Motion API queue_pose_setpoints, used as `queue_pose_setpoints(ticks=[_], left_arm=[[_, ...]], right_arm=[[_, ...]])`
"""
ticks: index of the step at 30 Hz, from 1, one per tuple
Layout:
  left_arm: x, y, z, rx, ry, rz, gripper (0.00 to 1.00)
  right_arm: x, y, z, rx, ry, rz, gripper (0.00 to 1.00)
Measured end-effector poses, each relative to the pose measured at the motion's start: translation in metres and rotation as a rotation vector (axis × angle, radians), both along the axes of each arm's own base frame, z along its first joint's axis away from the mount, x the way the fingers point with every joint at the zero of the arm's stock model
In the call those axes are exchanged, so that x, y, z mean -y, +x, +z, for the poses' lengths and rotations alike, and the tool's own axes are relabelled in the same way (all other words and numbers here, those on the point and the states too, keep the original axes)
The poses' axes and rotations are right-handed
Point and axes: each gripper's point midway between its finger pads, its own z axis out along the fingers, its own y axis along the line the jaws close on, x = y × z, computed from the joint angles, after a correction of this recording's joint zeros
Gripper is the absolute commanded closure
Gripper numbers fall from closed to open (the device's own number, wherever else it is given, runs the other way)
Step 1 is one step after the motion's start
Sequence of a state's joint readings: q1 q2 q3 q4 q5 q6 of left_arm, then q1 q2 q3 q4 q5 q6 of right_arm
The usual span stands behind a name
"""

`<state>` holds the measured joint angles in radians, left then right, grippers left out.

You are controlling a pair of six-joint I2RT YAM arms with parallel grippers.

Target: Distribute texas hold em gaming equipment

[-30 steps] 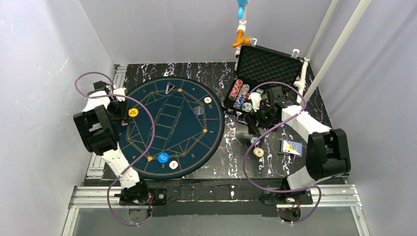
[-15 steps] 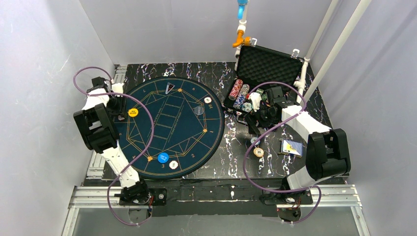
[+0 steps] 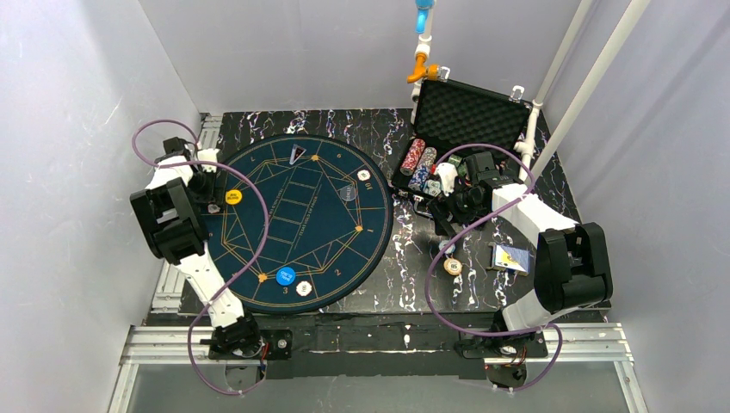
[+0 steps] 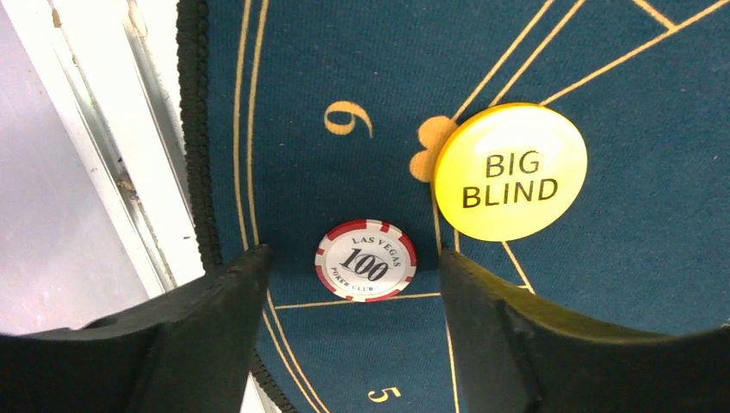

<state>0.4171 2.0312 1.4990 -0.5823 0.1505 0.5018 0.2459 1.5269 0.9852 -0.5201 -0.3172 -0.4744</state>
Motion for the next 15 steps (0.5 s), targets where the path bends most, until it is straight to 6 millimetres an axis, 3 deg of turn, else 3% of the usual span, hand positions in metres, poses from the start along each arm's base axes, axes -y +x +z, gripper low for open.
queue_pose_setpoints(ticks=[9, 12, 15], left_arm=[[-0.001, -0.003, 0.007, 0.002, 0.004, 0.000, 0.19], [0.005, -0.003, 0.028, 0.023, -0.018, -0.011, 0.19], [0.016, 0.001, 0.061, 0.087, -0.048, -0.041, 0.18]], right_arm=[[0.000, 0.000, 0.000, 0.000, 0.001, 0.001, 0.02], [0.000, 0.000, 0.000, 0.000, 0.001, 0.002, 0.02], [0.000, 0.000, 0.000, 0.001, 0.001, 0.006, 0.03]])
